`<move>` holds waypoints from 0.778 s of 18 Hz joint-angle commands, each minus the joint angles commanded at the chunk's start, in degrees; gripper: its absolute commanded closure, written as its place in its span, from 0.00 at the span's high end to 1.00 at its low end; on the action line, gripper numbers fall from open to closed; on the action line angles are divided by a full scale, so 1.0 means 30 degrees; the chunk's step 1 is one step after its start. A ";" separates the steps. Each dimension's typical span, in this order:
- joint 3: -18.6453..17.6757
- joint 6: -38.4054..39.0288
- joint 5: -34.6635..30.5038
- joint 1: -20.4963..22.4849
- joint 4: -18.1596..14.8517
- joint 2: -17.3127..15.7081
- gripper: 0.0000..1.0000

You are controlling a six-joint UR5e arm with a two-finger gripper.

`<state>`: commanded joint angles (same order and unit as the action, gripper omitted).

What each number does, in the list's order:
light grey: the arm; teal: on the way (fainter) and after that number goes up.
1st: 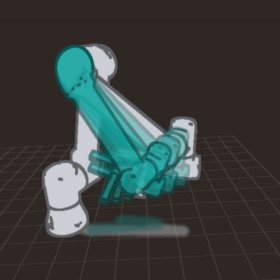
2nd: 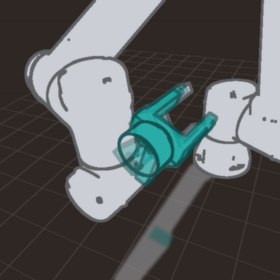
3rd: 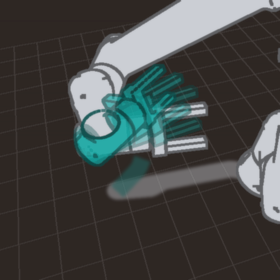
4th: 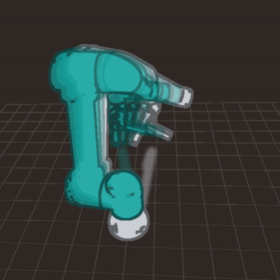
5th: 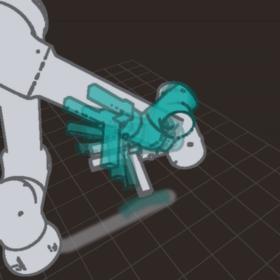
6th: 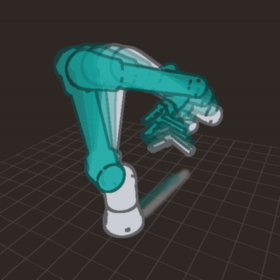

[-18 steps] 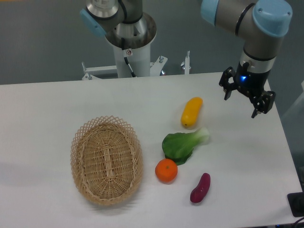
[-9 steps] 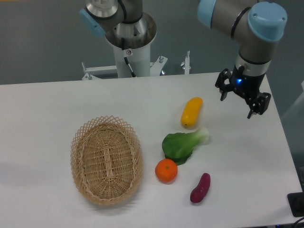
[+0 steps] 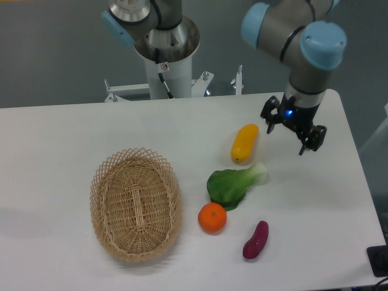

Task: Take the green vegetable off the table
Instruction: 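Move the open gripper over the green bok choy and lower it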

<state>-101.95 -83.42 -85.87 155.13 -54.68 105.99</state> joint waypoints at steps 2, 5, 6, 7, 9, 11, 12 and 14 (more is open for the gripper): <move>-0.0062 0.0673 -0.0030 -0.0234 0.0149 0.0469 1.00; -0.0761 0.0881 -0.0117 -0.0703 0.0294 0.1142 1.00; -0.0967 0.0852 -0.0350 -0.0849 0.0730 0.1203 1.00; -0.1172 0.0968 -0.0468 -0.1054 0.1199 0.1203 1.00; -0.1729 0.1435 -0.0556 -0.1523 0.2048 0.1494 1.00; -0.2197 0.1672 -0.0878 -0.1700 0.3103 0.1701 1.00; -0.2316 0.1672 -0.0908 -0.1700 0.3311 0.1788 1.00; -0.2317 0.1643 -0.1083 -0.1875 0.3633 0.2081 1.00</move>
<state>-108.90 -78.49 -89.12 149.51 -43.78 112.23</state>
